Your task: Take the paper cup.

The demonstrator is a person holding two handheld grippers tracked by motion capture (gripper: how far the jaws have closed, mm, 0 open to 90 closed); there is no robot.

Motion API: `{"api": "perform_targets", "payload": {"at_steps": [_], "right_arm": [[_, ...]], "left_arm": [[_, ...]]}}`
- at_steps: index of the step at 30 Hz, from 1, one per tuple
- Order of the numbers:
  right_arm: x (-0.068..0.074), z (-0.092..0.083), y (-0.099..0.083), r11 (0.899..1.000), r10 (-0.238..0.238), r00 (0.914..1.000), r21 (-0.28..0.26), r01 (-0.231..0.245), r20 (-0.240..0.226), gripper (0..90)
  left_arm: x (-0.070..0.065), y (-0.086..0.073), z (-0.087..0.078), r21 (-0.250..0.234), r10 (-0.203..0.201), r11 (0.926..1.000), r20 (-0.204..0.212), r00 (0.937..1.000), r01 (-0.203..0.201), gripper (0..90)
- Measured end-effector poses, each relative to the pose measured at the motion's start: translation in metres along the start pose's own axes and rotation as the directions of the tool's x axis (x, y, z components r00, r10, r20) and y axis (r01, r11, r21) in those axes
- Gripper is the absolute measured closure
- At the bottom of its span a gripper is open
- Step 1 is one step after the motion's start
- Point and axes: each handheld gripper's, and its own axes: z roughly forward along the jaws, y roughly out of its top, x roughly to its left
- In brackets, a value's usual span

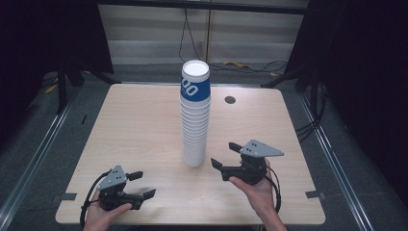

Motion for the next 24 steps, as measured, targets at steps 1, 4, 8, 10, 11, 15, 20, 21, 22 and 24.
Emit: {"api": "perform_targets", "payload": {"at_steps": [1,4,8,10,11,15,20,21,22,24], "right_arm": [[0.000,0.000,0.001,1.000,0.005,1.0000,0.003,-0.005,-0.004,19.4],[0.000,0.000,0.004,1.000,0.004,1.0000,0.005,-0.004,-0.006,19.3],[-0.002,-0.002,0.009,1.000,0.001,0.9998,-0.009,-0.001,-0.021,18.7],[-0.002,-0.003,0.011,1.000,0.002,0.9998,-0.012,-0.003,-0.020,18.5],[-0.003,-0.004,0.015,1.000,0.002,0.9998,-0.025,-0.003,-0.021,18.2],[-0.005,-0.005,0.025,0.999,-0.001,0.9997,-0.047,0.000,-0.023,17.9],[-0.007,-0.004,0.037,0.998,-0.010,0.9995,-0.070,0.008,-0.030,18.0],[-0.007,-0.004,0.039,0.997,-0.007,0.9994,-0.073,0.005,-0.034,18.1],[-0.007,-0.003,0.042,0.997,-0.012,0.9993,-0.075,0.010,-0.037,18.1],[-0.007,-0.002,0.045,0.997,-0.017,0.9991,-0.080,0.014,-0.040,18.1]], "left_arm": [[0.000,0.000,0.000,0.002,0.003,1.0000,0.001,1.0000,-0.003,18.2],[-0.001,0.000,0.000,0.000,0.004,1.0000,0.000,1.0000,-0.004,18.1],[-0.002,0.000,0.000,0.001,0.006,1.0000,0.001,1.0000,-0.006,18.0],[-0.002,0.000,0.000,0.000,0.005,1.0000,0.003,1.0000,-0.005,18.0],[-0.002,0.000,0.000,0.001,0.011,0.9999,0.002,0.9999,-0.011,18.0],[-0.003,0.000,0.000,-0.007,0.006,1.0000,0.009,0.9999,-0.006,18.0],[-0.004,0.001,-0.001,-0.014,0.009,0.9999,0.006,0.9999,-0.008,17.6],[-0.004,0.001,-0.001,-0.013,0.007,0.9999,0.005,1.0000,-0.007,17.4],[-0.003,0.001,0.000,-0.010,0.010,0.9999,0.005,0.9999,-0.010,17.4],[-0.003,0.001,0.000,-0.009,0.008,0.9999,0.005,1.0000,-0.008,17.4]]}}
